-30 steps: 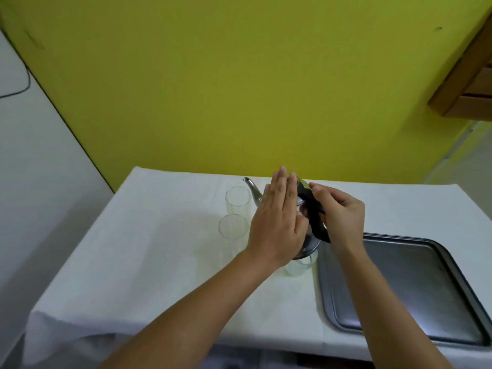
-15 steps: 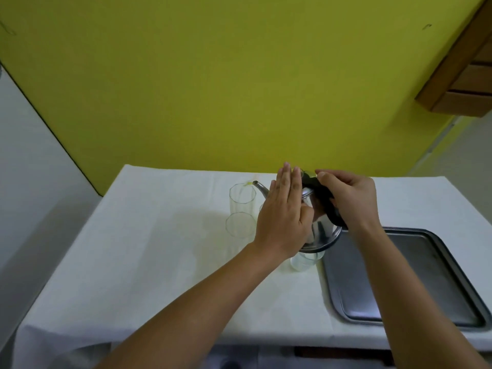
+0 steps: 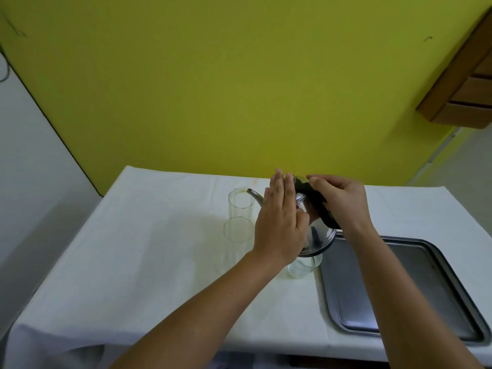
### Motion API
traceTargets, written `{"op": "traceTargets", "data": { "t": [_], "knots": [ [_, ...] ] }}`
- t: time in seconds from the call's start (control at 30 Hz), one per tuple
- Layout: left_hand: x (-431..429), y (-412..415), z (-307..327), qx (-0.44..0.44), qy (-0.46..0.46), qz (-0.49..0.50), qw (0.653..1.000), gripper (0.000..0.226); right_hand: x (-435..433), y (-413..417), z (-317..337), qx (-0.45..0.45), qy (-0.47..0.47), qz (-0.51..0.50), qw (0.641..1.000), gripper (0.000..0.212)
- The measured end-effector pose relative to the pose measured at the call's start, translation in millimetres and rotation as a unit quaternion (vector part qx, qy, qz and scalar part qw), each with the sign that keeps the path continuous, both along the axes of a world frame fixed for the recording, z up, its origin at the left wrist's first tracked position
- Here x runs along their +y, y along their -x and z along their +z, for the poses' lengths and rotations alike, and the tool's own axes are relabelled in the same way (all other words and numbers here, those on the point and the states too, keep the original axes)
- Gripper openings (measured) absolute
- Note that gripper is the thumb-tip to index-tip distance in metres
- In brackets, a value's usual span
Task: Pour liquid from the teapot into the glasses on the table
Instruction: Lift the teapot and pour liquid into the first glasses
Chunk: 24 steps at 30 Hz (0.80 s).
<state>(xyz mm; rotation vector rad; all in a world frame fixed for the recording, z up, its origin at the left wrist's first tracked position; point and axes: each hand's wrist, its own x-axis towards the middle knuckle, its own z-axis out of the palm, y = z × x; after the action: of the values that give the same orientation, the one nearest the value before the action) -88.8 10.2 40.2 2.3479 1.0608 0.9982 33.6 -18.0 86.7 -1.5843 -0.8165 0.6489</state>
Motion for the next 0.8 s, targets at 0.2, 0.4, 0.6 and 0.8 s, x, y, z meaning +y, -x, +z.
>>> {"op": "traceTargets", "data": {
  "t": [0.2,0.4,0.6,0.8],
  "knots": [
    [-6,-10,5,-0.008,0.014,0.037,0.999,0.067,4,-10,4,-0.012,0.004,0.029,1.0,0.011],
    [-11,-19,8,0.0,0.023,0.073,0.997,0.068,6,-15,5,-0.013,0.004,0.054,0.998,0.013],
    [-13,-21,8,-0.005,0.029,0.084,0.996,0.069,7,-15,9,-0.019,0.006,0.068,0.997,0.01],
    [-10,-20,6,-0.012,0.041,0.077,0.996,0.07,11,-17,10,-0.045,0.015,0.076,0.996,0.016]
  ]
}}
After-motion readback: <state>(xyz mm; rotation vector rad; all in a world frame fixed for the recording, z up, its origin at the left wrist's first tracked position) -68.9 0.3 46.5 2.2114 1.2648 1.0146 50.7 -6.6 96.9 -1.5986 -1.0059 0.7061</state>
